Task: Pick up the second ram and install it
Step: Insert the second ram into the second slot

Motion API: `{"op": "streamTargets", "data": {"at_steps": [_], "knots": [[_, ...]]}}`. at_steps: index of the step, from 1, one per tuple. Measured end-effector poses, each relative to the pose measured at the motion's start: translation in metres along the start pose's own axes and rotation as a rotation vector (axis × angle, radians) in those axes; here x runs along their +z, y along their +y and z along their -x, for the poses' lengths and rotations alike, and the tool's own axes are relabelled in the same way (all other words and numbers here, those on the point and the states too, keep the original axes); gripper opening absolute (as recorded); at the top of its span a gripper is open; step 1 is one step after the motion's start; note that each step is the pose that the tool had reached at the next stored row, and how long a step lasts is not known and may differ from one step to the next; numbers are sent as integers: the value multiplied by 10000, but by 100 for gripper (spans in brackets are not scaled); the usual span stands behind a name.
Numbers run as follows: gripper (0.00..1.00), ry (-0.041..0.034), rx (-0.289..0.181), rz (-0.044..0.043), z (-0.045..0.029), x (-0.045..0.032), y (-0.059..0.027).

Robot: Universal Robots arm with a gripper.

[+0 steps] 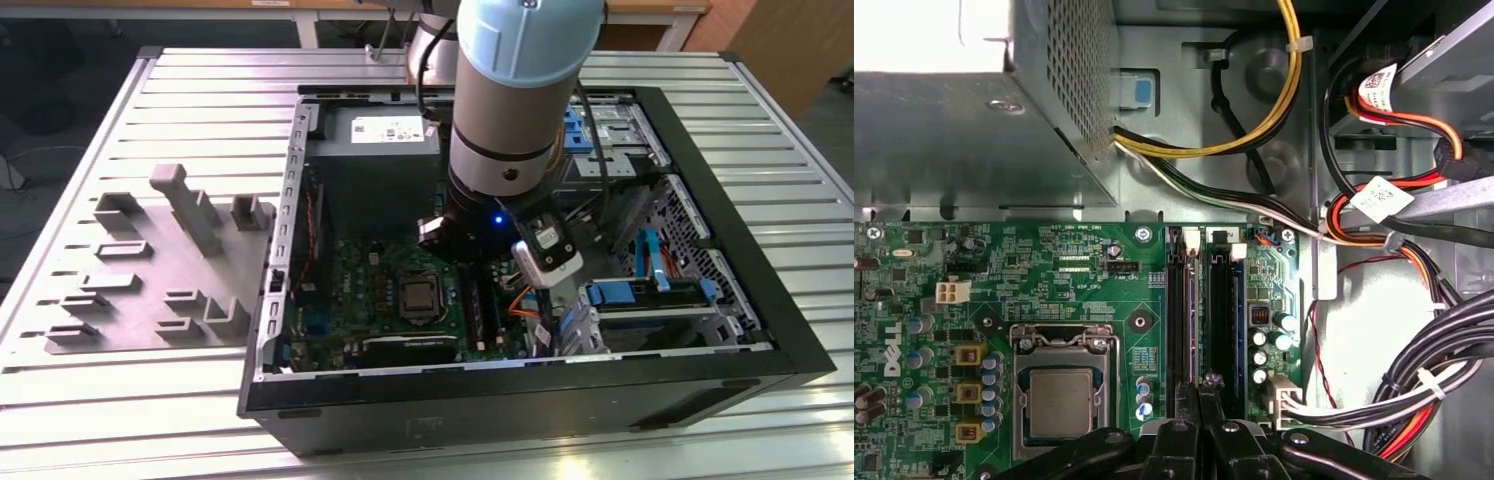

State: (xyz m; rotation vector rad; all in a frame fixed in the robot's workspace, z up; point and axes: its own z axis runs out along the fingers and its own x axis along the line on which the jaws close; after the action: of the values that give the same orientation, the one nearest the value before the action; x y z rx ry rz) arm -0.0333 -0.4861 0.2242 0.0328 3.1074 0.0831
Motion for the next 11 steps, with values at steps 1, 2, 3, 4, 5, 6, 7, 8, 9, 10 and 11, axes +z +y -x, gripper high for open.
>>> {"op": "streamTargets", "data": {"at_steps": [1,2,3,4,5,6,7,8,9,10,11], "knots": [[12,0,0,0,0,2,-1],[12,0,1,1,0,5,-1],[12,0,2,1,0,7,-1],[12,0,3,1,0,9,-1],[12,-1,3,3,0,13,-1],[12,-2,3,4,0,20,-1],[12,-1,4,3,-1,27,-1],[12,-1,4,1,-1,35,-2],[12,-1,4,2,-1,45,-3],[12,-2,5,2,-1,54,-3],[12,-1,5,2,-2,61,-4]]}}
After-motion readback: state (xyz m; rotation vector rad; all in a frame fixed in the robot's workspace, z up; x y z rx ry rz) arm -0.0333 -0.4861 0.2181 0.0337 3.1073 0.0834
